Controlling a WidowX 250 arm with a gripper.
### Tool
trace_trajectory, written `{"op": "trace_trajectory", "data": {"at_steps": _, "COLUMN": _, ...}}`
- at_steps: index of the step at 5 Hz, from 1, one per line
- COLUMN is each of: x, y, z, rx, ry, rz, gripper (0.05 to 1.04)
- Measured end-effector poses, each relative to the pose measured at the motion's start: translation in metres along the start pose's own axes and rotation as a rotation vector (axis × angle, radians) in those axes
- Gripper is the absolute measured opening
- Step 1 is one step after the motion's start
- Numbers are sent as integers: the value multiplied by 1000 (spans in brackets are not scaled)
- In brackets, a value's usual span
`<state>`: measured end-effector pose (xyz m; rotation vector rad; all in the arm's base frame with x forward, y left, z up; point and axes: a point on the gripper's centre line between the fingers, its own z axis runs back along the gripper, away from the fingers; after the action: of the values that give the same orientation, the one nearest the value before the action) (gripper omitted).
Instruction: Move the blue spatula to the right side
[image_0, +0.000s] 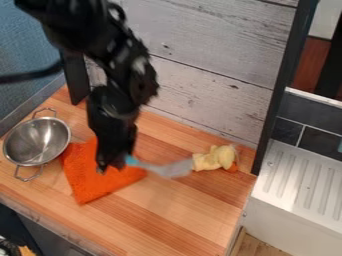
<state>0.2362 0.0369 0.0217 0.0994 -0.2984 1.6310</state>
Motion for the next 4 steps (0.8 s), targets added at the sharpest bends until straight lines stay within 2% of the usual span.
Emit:
{"op": "trace_trajectory", "data": {"at_steps": 1, "x": -21, "y": 16, "z": -7, "rx": -18, "ry": 20, "rz": -77, "gripper": 310}}
{"op": "trace_trajectory", "data": {"at_steps": 2, "x": -39, "y": 33, "z": -16, "rx": -32, "ry": 18, "rz": -162, "gripper": 310}}
{"op": "trace_trajectory", "data": {"at_steps": 4, "x": -47, "y": 57, "z": -41, "rx": -23, "ry": -37, "rz": -232, "gripper": 310}}
